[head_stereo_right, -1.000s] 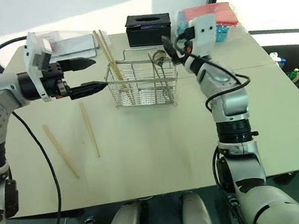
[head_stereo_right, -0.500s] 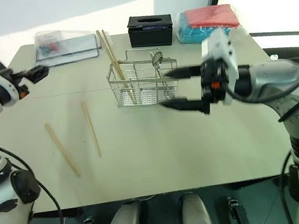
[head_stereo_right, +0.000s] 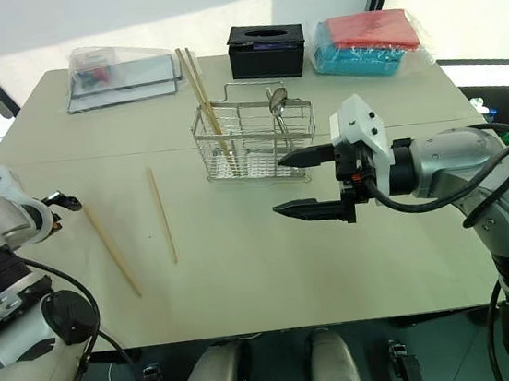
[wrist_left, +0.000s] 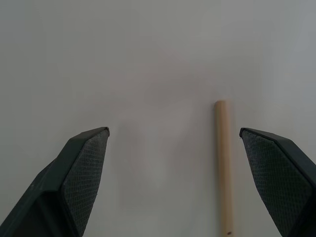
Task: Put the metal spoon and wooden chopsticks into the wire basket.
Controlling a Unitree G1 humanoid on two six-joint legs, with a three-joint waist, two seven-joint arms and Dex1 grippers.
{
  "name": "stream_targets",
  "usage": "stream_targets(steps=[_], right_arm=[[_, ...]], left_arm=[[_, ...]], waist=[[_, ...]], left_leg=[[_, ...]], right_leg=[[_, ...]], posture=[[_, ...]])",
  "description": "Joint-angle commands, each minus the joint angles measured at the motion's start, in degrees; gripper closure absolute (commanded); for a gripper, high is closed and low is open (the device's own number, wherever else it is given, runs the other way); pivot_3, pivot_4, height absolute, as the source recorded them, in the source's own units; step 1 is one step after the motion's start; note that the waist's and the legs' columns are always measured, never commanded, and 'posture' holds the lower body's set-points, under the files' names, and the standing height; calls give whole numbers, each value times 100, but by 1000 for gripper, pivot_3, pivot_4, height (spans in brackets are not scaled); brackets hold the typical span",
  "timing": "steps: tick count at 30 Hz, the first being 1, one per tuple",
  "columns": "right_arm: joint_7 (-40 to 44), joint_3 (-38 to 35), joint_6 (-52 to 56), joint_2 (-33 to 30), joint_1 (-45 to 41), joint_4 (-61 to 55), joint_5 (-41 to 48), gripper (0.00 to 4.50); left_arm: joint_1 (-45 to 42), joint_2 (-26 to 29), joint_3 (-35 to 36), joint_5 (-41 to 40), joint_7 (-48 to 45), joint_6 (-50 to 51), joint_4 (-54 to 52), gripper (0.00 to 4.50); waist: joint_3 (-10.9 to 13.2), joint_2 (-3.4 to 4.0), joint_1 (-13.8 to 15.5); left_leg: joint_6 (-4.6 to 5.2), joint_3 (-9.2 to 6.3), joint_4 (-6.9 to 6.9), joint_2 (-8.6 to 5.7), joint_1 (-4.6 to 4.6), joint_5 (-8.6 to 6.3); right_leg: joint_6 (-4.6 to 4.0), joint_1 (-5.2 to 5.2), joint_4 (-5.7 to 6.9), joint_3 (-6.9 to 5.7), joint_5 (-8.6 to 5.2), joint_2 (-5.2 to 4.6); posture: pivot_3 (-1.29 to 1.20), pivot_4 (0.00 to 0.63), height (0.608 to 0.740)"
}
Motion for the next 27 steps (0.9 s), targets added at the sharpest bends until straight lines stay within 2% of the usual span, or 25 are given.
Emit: stream_targets(steps=[1, 12, 15, 22, 27], right_arm=[[-181, -183, -15, 92, 215, -329, 196, 591], [-782, -427, 68, 253, 503, -547, 503, 591], [-830, -471, 71, 224, 550, -556, 554, 529], [-857, -529, 68, 145, 561, -507, 590, 529], [-790, -563, 53, 64, 629, -491, 574, 529]], left_arm=[[-326, 133, -388, 53, -122, 44, 505, 0], [-713, 351, -1062, 374, -499, -184, 1753, 0], [-767, 373, -1070, 437, -525, -310, 1966, 881], [-841, 314, -936, 570, -524, -367, 2063, 4431], [-887, 254, -662, 689, -423, -406, 2055, 4478]], waist=[[-1, -2, 66], [-4, 6, 54], [-8, 15, 54], [-10, 16, 69], [-10, 16, 65]], left_leg=[[-1, 0, -1, 0, 0, 0], [-12, 6, -5, 0, 1, 6], [-5, 6, -5, 0, 5, 2], [-4, 5, -3, -5, 6, 2], [-3, 5, -4, -7, 6, 2]], right_leg=[[0, 0, 0, -1, 0, 0], [1, -5, 4, -2, 0, -2], [1, -2, 6, -2, 0, -3], [1, 2, 9, -4, 0, -9], [1, 1, 8, -4, 0, -11]], posture=[[0, 150, 667], [0, 150, 667], [0, 150, 667], [0, 150, 667], [0, 150, 667]])
